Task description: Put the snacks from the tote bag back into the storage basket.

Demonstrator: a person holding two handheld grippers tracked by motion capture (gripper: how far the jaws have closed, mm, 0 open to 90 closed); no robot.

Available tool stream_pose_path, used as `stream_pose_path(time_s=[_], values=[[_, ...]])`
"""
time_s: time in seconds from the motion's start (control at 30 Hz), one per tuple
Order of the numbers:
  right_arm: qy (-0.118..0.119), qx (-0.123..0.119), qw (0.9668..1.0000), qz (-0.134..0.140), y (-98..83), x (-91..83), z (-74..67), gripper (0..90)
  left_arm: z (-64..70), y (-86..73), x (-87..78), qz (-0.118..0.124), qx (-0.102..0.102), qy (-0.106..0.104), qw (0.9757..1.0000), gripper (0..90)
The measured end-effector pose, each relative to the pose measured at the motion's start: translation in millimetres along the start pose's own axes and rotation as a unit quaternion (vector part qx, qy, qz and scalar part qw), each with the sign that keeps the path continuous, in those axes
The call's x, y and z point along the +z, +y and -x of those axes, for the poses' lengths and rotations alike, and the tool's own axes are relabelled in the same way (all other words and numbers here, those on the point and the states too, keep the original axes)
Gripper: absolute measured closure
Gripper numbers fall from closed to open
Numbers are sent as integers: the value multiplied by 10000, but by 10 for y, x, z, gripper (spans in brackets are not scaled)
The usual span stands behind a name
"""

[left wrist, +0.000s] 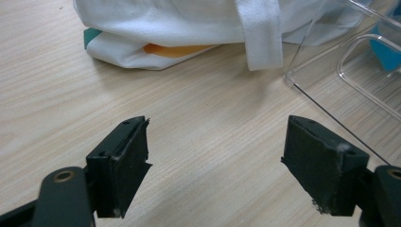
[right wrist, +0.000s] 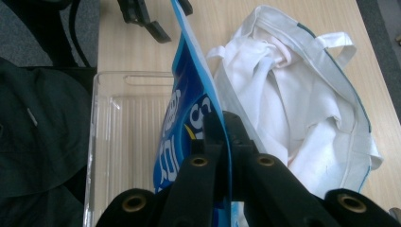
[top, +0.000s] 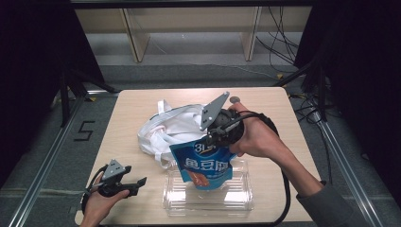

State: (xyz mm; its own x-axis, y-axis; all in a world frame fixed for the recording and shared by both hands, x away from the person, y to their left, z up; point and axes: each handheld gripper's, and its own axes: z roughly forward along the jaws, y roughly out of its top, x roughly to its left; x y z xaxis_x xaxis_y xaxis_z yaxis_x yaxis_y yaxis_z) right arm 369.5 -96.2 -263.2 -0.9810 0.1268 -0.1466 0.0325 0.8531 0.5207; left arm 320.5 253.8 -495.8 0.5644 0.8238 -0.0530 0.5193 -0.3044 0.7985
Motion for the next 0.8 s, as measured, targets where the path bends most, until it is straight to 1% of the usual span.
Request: stream_pose_path(time_s=[0.03,0.07,0.1,0.13,0.17,0.2,0.23,0.27,0.3,0.37,0.4,0.43,0.47,0.5,0.53,0.6,0.63,0.67,0.73,0.77,0.8], values=[[95,-184,9998,18,-12,33,29,900,-2,-1,2,8,2,-21,10000,222],[83,-73,9999,-9,-29,44,18,900,1,0,1,1,-2,-10,10000,222],[80,-33,10000,-4,-41,61,12,900,-2,-1,2,0,7,-29,10000,222],[130,-123,9998,-6,-46,76,30,900,-1,-2,3,2,6,-42,10000,223],[106,-95,9999,-22,-59,91,30,900,-1,-2,4,5,8,-44,10000,222],[133,-166,9998,-2,-65,106,42,900,-1,-2,4,4,11,-41,10000,222],[81,-52,10000,-26,-81,112,34,900,-1,-2,4,6,8,-40,10000,222],[130,-90,9999,-28,-88,123,42,900,-3,-2,3,4,9,-39,10000,222],[95,-15,10000,-12,-100,130,33,900,-3,0,2,-9,7,-33,10000,222],[100,-34,9999,-7,-121,145,39,900,-1,-3,6,1,2,-39,10000,222],[131,-130,9998,35,-129,149,60,900,0,-3,6,0,-1,-42,10000,222],[145,-46,9999,36,-139,143,56,900,3,-3,6,-1,-8,-44,10000,222],[61,-18,10000,37,-153,144,59,900,3,-2,7,4,-3,-41,10000,222],[88,21,9999,43,-164,145,62,900,2,-2,6,3,-1,-42,10000,222],[59,31,10000,52,-172,143,63,900,-1,-2,5,-8,18,-24,10000,222],[125,-124,9998,80,-184,145,88,900,-3,-2,4,-26,26,-14,10000,222],[57,-44,9999,83,-193,142,81,900,4,-3,8,4,-6,-46,10000,223],[57,-17,10000,66,-202,140,92,900,5,-3,8,2,-7,-42,10000,222],[74,-1,9999,79,-214,140,113,900,5,-3,8,2,-7,-44,10000,222],[39,-33,9999,128,-220,146,124,900,5,-3,8,1,-6,-43,10000,222],[30,57,9999,136,-228,145,115,900,-1,-3,8,-20,18,-22,10000,222]])
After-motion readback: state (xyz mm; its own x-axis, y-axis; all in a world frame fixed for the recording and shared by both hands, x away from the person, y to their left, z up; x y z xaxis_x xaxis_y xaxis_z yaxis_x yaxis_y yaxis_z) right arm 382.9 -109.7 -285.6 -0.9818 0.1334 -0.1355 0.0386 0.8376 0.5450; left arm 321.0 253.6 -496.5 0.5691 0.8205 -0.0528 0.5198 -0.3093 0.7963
